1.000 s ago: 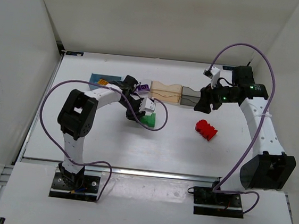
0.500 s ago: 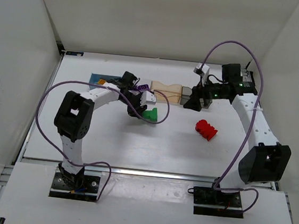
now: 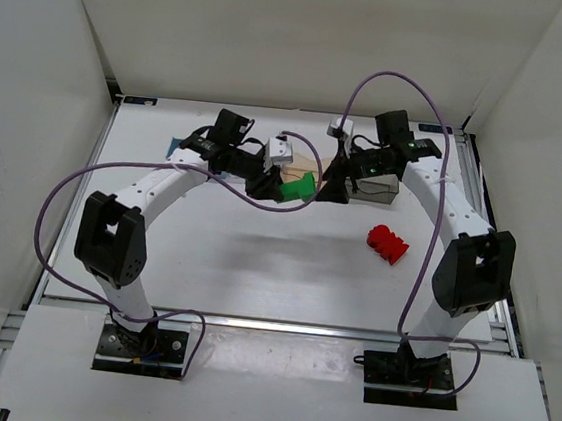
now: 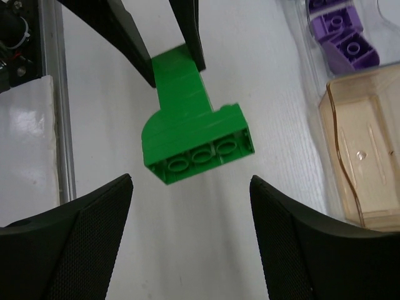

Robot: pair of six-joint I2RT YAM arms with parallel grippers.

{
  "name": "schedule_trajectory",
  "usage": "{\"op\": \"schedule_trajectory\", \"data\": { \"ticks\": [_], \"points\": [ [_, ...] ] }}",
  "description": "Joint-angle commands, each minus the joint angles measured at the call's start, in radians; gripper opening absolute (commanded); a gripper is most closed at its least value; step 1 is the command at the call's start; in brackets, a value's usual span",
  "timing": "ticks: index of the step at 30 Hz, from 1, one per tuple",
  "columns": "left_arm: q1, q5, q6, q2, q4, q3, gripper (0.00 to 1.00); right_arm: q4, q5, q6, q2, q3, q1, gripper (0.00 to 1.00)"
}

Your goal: Sort the legos into containers by color

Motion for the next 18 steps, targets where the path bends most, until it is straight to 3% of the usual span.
{"op": "schedule_trajectory", "data": {
  "ticks": [1, 7, 10, 14, 18],
  "points": [
    [-0.003, 0.062, -0.020, -0.061, -0.009, 0.005, 0.32, 0.036, -0.062, -0.031, 0.006, 0.070, 0.020, 0.79],
    [-0.003, 0.056, -0.028, -0.083, 0.011, -0.024, 0.31, 0.040, -0.084, -0.004, 0.011, 0.087, 0.032, 0.80],
    [-0.008, 0.012, -0.048, -0.113, 0.087, -0.059, 0.31, 0.080, -0.090, 0.096, 0.014, 0.083, 0.032, 0.80],
    [-0.019, -0.138, -0.082, -0.179, 0.231, -0.161, 0.28, 0.192, -0.105, 0.339, 0.026, 0.058, 0.002, 0.80],
    [-0.029, -0.241, -0.088, -0.228, 0.385, -0.240, 0.27, 0.374, -0.174, 0.743, 0.028, -0.005, -0.061, 0.82]
  ]
}}
